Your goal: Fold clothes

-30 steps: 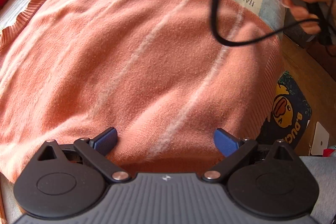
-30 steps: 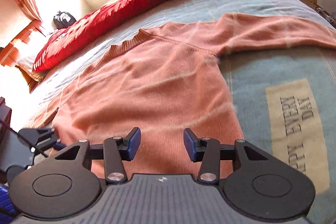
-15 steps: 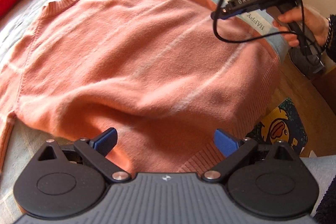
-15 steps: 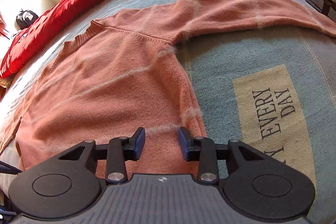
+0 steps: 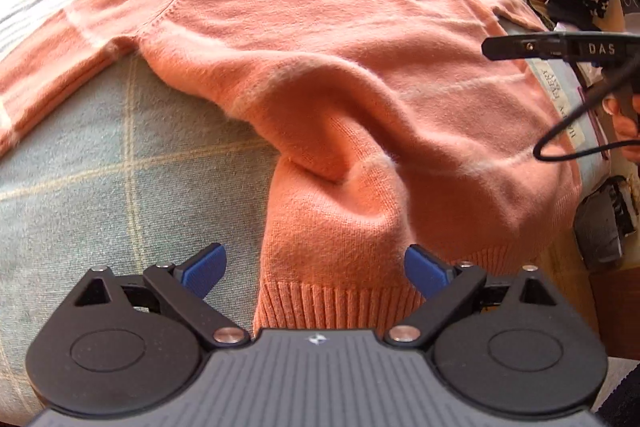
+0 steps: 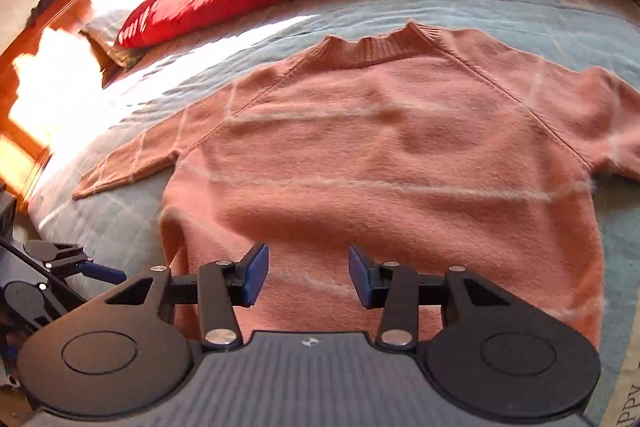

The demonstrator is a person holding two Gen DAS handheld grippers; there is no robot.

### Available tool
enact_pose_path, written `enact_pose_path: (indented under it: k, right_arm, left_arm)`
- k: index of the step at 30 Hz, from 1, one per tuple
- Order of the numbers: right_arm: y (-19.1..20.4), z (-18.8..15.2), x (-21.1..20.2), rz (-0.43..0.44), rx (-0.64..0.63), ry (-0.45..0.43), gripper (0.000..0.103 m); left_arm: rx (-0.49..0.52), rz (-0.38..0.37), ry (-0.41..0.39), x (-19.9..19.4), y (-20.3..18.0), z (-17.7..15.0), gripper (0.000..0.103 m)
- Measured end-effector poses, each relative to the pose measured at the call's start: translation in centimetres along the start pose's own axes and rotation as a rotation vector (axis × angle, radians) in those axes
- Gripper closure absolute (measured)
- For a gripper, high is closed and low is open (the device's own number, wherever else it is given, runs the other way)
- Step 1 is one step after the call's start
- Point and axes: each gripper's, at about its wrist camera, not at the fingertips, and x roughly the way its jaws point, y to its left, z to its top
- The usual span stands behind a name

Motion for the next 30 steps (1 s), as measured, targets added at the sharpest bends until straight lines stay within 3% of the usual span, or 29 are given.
enact_pose_path:
  k: [4, 11, 16, 22, 27, 30]
  right_arm:
    - [3.2, 0.8, 1.9, 0.014, -0.138, 0.055, 0.054]
    - [5.7, 1.7, 3.4, 0.059, -0.201, 0.108, 0.054]
    - [7.2, 2.9, 4.5, 0.069, -0.254, 0.131, 0.054]
    - [10.1, 4.8, 6.5, 0.198, -0.277, 0.163, 0.054]
    - [12.6, 5.0, 10.4, 0.325, -0.258, 0.260, 0.053]
    - [12.8, 4.5, 12.4, 0.181, -0.284, 0.294, 0.054]
  left_arm:
    - [-0.048, -0.101, -0.009, 1.1, 2.3, 0.1, 0.022]
    - [-0.085, -0.290, -0.006, 2.4, 4.4, 0.2, 0.022]
    - [-0.093, -0.411, 0.014, 2.6, 3.7, -1.1, 0.022]
    - [-0.077, -0.425, 0.017, 2.3, 3.4, -2.4, 0.022]
    - [-0.096, -0.395, 0.016, 1.4, 4.3, -3.5, 0.022]
    - [-0.092, -0.364, 0.013, 0.8, 4.8, -3.8, 0.022]
